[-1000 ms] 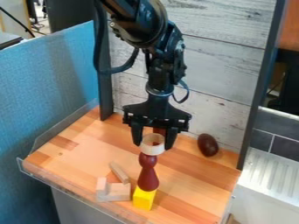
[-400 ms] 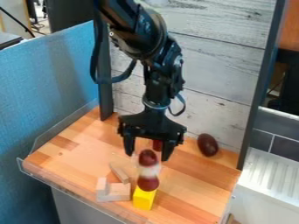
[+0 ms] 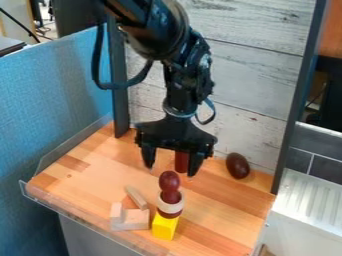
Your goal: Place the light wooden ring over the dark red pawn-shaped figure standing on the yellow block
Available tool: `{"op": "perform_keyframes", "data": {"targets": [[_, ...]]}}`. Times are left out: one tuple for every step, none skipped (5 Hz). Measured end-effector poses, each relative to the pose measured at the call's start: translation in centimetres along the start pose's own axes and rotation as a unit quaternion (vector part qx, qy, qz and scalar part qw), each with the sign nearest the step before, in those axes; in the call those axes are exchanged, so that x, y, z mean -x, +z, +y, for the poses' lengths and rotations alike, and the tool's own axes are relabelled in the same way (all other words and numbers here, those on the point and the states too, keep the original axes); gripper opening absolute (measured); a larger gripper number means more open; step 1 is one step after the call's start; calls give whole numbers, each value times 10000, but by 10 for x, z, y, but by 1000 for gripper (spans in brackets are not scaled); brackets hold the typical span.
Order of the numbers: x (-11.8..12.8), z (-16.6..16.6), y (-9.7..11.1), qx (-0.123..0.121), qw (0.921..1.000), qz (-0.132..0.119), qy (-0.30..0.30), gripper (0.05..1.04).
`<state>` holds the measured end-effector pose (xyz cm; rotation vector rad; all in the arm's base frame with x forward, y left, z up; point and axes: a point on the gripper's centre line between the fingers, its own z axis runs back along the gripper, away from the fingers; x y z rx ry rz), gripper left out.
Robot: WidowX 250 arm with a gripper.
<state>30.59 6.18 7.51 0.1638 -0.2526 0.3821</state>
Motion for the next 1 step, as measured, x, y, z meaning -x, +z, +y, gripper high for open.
{"op": "perform_keyframes", "data": {"targets": [[-10,22,25,90,9999,73,38,1002]]}}
